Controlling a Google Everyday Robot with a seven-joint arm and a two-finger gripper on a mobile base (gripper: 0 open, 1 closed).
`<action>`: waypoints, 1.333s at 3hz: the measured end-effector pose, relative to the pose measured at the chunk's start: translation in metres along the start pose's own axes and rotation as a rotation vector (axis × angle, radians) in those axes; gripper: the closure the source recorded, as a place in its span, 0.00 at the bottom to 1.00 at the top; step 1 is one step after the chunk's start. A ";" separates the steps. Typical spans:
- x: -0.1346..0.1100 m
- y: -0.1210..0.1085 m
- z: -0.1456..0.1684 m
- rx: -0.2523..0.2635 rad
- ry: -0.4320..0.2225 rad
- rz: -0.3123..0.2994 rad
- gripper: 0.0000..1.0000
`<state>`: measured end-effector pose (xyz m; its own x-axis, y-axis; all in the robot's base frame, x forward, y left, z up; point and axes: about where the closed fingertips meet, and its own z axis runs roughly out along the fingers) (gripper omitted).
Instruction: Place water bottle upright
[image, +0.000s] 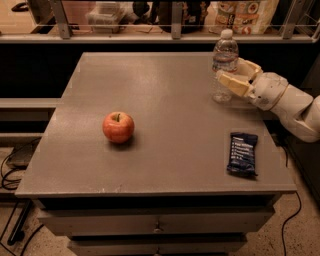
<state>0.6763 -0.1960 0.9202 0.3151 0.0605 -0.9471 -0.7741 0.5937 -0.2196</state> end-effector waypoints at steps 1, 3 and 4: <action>0.003 0.003 -0.002 0.005 -0.005 0.013 0.55; -0.006 0.003 -0.007 0.026 -0.004 0.001 0.00; -0.006 0.003 -0.007 0.026 -0.004 0.001 0.00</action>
Offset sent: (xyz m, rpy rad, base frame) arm -0.0091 -0.0087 -0.0099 0.0365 0.0218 -0.0256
